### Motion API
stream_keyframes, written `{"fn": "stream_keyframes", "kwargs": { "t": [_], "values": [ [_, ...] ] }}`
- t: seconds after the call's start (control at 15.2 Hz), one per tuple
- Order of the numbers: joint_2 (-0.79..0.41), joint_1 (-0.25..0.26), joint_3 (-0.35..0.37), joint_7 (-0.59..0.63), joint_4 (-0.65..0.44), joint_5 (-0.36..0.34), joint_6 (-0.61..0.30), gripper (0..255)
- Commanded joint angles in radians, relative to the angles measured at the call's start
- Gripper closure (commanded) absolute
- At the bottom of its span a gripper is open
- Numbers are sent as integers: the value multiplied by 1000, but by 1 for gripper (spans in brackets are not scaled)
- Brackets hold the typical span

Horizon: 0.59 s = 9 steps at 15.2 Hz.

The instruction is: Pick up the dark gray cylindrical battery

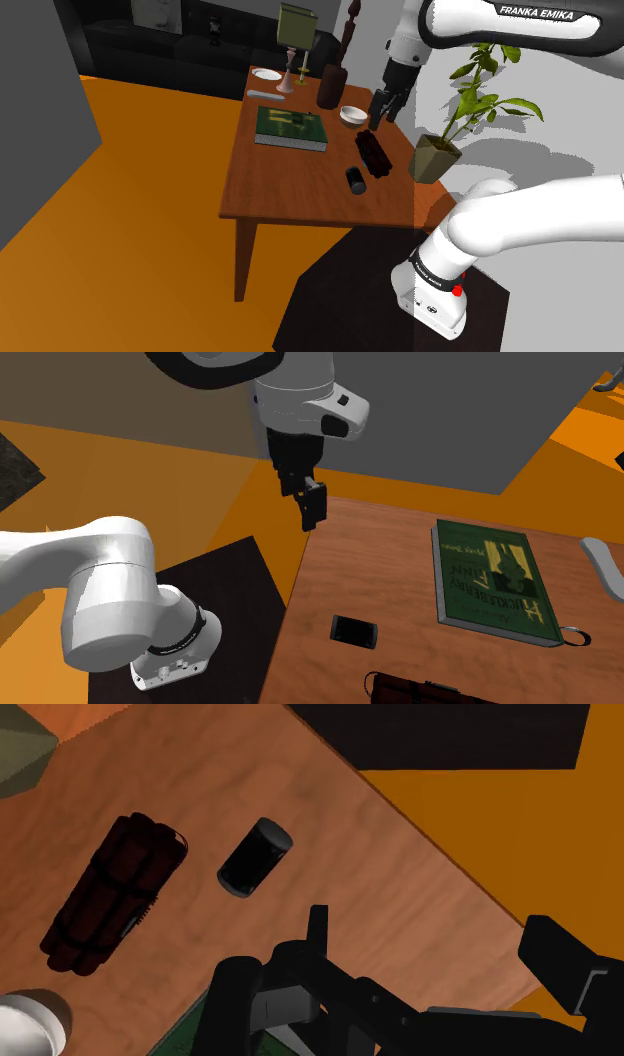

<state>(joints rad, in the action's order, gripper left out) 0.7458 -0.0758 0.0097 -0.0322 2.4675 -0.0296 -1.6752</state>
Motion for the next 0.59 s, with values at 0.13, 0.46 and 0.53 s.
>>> {"fn": "stream_keyframes", "kwargs": {
  "t": [0.13,0.46,0.53],
  "values": [
    [-47,-37,-25,28,87,-13,-143,0],
    [-143,-87,-64,55,169,-32,-329,0],
    [-167,-96,-72,60,182,-36,-367,0]
  ]
}}
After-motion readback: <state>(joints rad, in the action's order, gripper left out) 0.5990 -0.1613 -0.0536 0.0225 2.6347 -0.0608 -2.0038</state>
